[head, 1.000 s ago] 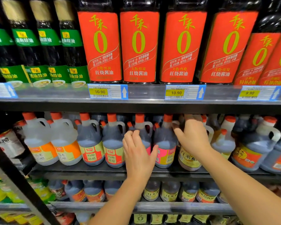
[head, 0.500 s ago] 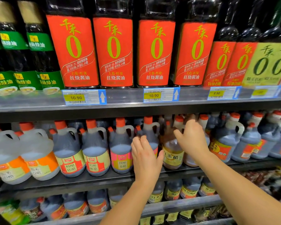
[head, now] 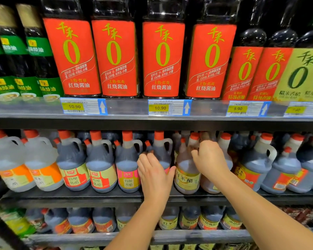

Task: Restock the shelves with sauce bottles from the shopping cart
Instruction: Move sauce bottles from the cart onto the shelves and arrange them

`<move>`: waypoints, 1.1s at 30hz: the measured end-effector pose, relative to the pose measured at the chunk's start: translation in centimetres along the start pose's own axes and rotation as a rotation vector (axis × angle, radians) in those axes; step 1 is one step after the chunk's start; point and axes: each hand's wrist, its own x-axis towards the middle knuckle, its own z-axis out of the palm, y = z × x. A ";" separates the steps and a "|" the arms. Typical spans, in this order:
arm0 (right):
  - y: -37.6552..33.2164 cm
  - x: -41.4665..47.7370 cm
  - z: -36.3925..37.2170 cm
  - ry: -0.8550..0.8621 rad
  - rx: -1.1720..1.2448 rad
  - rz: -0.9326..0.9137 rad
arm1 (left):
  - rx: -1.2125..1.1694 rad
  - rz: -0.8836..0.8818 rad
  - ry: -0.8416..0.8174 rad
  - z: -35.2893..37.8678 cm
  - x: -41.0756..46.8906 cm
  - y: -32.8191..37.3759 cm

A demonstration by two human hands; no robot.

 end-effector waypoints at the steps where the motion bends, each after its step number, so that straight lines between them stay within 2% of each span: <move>1: 0.1 0.1 -0.1 -0.011 -0.016 -0.011 | 0.008 -0.007 0.000 0.1 0.1 0.0; 5: 0.7 0.1 -0.2 -0.015 0.014 -0.054 | 0.045 -0.015 0.014 0.3 0.2 -0.2; 8: 1.3 0.0 -0.1 -0.004 0.129 -0.110 | 0.059 -0.011 0.022 0.3 0.2 -0.2; 12: 1.3 0.2 -0.5 -0.021 0.031 -0.137 | 0.064 -0.017 0.016 0.3 0.2 0.1; 18: 1.3 0.6 -0.4 -0.109 0.098 -0.144 | 0.055 0.008 0.011 -0.1 0.1 -0.1; 22: 1.4 0.8 0.1 -0.101 0.146 -0.142 | 0.038 0.031 0.004 -0.4 0.0 -0.2; 33: 1.0 1.1 0.6 -0.070 0.097 -0.146 | 0.024 0.039 -0.032 -0.7 0.0 -0.4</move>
